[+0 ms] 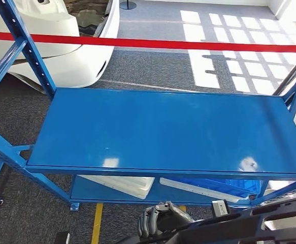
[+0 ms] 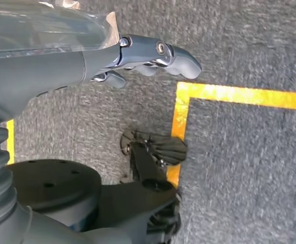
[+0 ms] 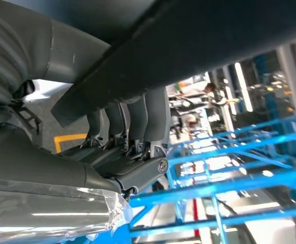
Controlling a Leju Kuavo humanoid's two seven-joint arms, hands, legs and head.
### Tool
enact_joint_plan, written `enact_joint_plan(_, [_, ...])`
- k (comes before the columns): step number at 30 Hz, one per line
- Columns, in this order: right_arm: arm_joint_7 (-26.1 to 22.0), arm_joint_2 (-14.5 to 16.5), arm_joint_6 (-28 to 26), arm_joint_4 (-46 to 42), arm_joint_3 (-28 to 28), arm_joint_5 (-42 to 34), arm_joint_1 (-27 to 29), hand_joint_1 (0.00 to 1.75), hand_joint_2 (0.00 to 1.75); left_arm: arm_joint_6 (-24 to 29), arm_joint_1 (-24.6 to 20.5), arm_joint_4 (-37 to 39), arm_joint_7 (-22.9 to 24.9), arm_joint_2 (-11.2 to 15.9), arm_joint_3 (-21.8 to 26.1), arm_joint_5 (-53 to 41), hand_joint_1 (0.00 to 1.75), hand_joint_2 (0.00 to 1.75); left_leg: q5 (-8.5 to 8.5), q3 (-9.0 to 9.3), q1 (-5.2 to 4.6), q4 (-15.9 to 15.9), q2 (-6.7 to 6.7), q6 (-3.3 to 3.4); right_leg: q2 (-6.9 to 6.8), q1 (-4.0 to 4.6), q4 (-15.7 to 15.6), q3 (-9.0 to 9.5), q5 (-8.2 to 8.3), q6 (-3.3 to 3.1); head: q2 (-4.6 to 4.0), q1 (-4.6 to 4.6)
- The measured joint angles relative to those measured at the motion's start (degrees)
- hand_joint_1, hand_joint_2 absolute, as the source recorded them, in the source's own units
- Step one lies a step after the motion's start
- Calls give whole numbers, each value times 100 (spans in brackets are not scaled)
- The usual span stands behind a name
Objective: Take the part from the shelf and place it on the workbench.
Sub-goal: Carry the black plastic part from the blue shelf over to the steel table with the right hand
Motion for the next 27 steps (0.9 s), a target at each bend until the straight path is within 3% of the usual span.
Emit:
enact_joint_plan(3, [0, -93, -3, 94, 97, 7, -93, 175, 175, -11, -8, 0, 1, -13, 1, 1, 0, 175, 7, -9, 7, -3, 14, 32, -15, -17, 1070, -470, -541, 67, 0, 105])
enact_joint_plan(4, [0, -119, -5, 122, 116, 8, -100, 175, 175, -13, -5, 0, 1, -16, 2, 1, 0, 175, 7, -10, 6, -2, 16, 32, -16, -20, 1358, -605, -623, 78, 0, 127])
enact_joint_plan(5, [0, -143, -10, 147, 129, 10, -105, 175, 175, -13, -3, 0, 2, -17, 2, 3, 0, 175, 7, -8, 5, -1, 17, 31, -16, -21, 1435, -643, -591, 82, 0, 147])
enact_joint_plan(6, [0, -166, -21, 165, 141, 15, -115, 175, 175, -13, -3, 0, 3, -18, 2, 4, 0, 175, 7, -3, 5, 0, 16, 30, -17, -21, 1269, -570, -449, 80, 0, 170])
enact_joint_plan(8, [0, -213, -52, 184, 174, 35, -148, 175, 175, -16, -6, 0, 5, -24, 2, 8, 0, 175, 8, 10, 2, 2, 13, 23, -15, -17, 472, -203, -36, 47, 0, 218])
enact_joint_plan(10, [0, -254, -76, 193, 210, 50, -174, 175, 175, -27, -9, 0, 11, -32, 2, 10, 0, 175, 22, -11, -13, 11, 8, -9, -8, 6, -111, 37, 195, -8, 0, 257])
enact_joint_plan(14, [-1, -295, -85, 211, 244, 55, -194, 175, 175, -51, -10, 1, 26, -45, 2, 23, 0, 175, 1, -54, -10, 23, 10, -125, -15, 9, -236, 20, 271, -137, 0, 269])
enact_joint_plan(15, [-2, -296, -85, 214, 254, 58, -207, 175, 175, -52, -14, 1, 27, -45, 2, 32, 0, 175, -117, -93, -8, 131, 11, -148, -25, -2, -260, 8, 304, -185, 0, 267])
enact_joint_plan(17, [-10, -297, -86, 224, 284, 69, -232, 175, 175, -53, -19, 0, 37, -45, 2, 47, 0, 175, -543, -294, -6, 698, 13, -178, -44, -6, -282, -48, 367, -250, 0, 263])
enact_joint_plan(19, [-35, -298, -100, 243, 323, 81, -245, 175, 175, -55, -18, 1, 56, -45, 2, 50, 0, 175, -911, -516, -5, 1402, 13, -199, -50, 3, -266, -139, 426, -261, 0, 263])
enact_joint_plan(20, [-51, -298, -114, 252, 344, 86, -251, 175, 175, -55, -17, 1, 64, -45, 2, 49, 0, 175, -959, -523, -5, 1541, 13, -206, -50, 5, -253, -189, 456, -256, 0, 262])
enact_joint_plan(21, [-66, -299, -127, 260, 360, 90, -256, 175, 175, -56, -19, 1, 70, -45, 2, 49, 0, 175, -902, -417, -4, 1448, 14, -207, -49, 6, -235, -240, 484, -247, 0, 262])
enact_joint_plan(24, [-87, -302, -143, 267, 384, 91, -271, 175, 175, -58, -46, 1, 74, -45, 3, 44, 0, 175, -503, 295, -4, 317, 14, -177, -41, 15, -155, -369, 557, -188, 0, 263])
enact_joint_plan(25, [-92, -304, -147, 268, 391, 91, -278, 175, 175, -58, -57, 0, 75, -47, 3, 36, 0, 175, -428, 438, -12, 49, 12, -158, -39, 22, -132, -402, 585, -156, 0, 274])
enact_joint_plan(27, [-104, -310, -162, 271, 404, 89, -288, 175, 175, -54, -58, 0, 82, -50, 2, 12, 0, 175, -373, 474, -48, -82, 6, -108, -36, 25, -120, -440, 658, -88, 0, 299])
